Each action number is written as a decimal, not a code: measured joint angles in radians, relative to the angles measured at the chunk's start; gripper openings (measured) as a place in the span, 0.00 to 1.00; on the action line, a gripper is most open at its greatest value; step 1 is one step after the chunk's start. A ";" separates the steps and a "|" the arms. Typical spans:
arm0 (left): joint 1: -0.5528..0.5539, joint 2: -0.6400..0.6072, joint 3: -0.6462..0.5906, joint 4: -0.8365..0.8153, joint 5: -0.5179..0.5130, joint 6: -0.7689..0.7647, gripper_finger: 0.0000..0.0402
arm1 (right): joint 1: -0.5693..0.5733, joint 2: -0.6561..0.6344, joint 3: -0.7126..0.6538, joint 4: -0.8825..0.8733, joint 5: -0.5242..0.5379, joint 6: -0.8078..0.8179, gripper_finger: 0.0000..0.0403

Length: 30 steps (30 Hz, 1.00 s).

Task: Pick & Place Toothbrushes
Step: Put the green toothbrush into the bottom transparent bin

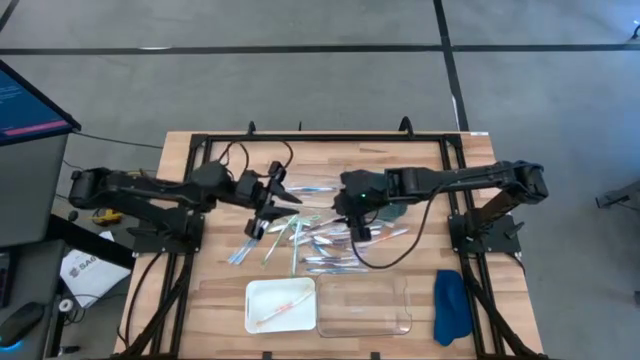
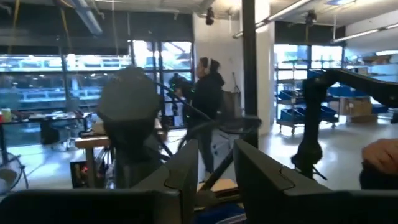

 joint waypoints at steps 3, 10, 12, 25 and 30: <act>0.023 0.006 0.001 -0.004 -0.001 -0.013 0.24 | -0.005 0.001 0.000 -0.001 -0.001 0.008 0.39; 0.025 0.000 0.001 -0.023 0.000 -0.060 0.24 | -0.002 0.009 0.000 0.012 -0.002 0.011 0.40; 0.022 0.001 0.001 -0.033 0.000 -0.062 0.24 | -0.002 0.009 0.000 0.016 -0.002 0.011 0.40; 0.023 0.001 0.001 -0.030 0.000 -0.108 0.24 | -0.002 0.009 0.000 0.111 -0.002 0.010 0.40; 0.023 0.001 0.001 -0.032 0.000 -0.102 0.24 | -0.002 0.009 0.000 0.159 -0.002 0.011 0.40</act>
